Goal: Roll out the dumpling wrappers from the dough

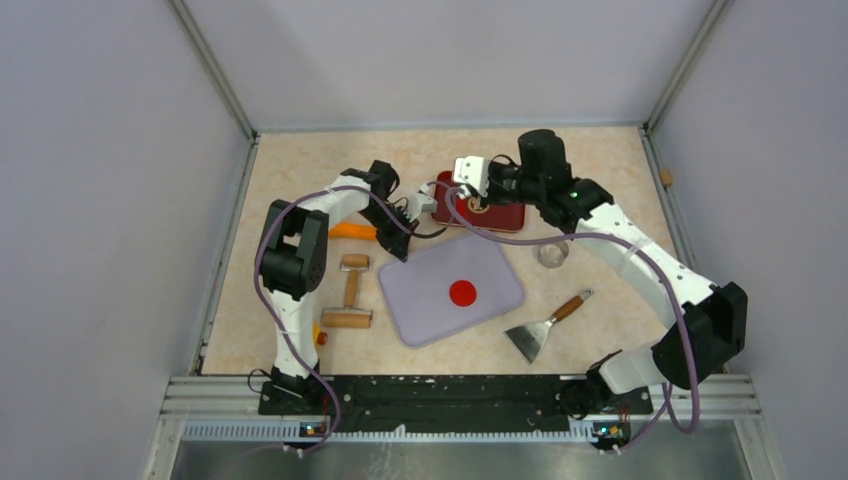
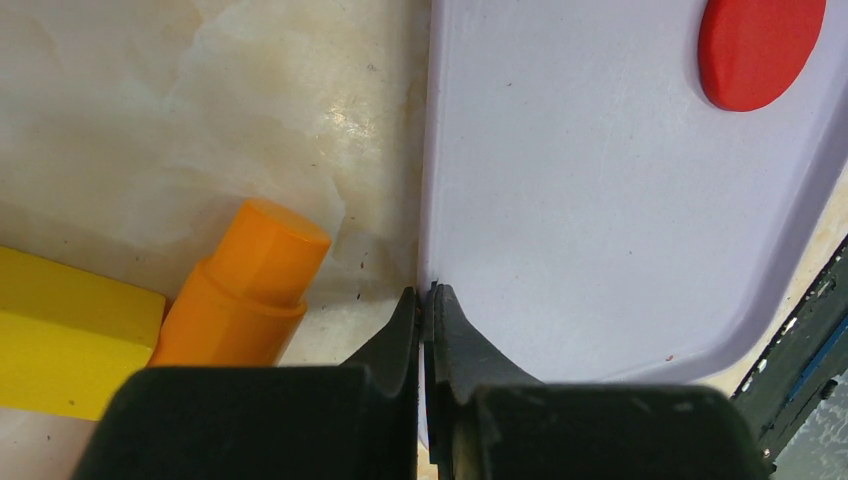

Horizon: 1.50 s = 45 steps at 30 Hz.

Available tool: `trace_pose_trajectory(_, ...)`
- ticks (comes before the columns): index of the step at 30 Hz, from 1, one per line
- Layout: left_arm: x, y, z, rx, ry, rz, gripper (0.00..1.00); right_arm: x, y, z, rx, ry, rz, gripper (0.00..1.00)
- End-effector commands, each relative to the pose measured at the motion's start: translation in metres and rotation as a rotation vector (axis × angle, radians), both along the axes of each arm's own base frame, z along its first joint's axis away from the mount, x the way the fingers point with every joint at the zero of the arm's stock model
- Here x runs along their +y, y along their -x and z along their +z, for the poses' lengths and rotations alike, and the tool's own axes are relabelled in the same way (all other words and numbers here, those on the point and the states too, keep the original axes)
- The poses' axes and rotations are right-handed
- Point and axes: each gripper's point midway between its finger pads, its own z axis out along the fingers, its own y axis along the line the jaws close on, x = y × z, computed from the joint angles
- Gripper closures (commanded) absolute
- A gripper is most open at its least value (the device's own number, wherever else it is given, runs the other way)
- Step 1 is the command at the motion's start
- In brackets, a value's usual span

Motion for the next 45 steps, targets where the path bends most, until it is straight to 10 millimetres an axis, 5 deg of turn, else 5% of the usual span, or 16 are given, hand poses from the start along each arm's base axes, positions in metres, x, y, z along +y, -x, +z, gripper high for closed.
trace_pose_trajectory(1,-0.011,-0.006,0.010,0.000,0.051,0.008,0.99,0.004,-0.006,0.035,-0.058,-0.064,0.005,0.93)
trace_pose_trajectory(15,-0.011,-0.006,0.011,0.002,0.055,0.017,0.98,0.003,-0.004,-0.052,0.097,0.009,-0.007,0.93)
trace_pose_trajectory(24,-0.007,-0.005,0.009,0.001,0.040,0.028,0.87,-0.004,0.000,-0.100,0.207,0.063,0.008,0.93)
trace_pose_trajectory(33,-0.006,-0.008,0.008,0.000,0.039,0.043,0.86,-0.008,0.031,-0.146,0.413,0.131,0.104,0.92)
trace_pose_trajectory(39,-0.004,-0.011,0.009,-0.005,0.041,0.049,0.84,-0.006,0.036,-0.177,0.657,0.070,0.071,0.70)
trace_pose_trajectory(45,-0.006,-0.013,0.013,0.001,0.070,0.073,0.76,-0.007,0.024,-0.173,0.941,-0.087,0.023,0.36)
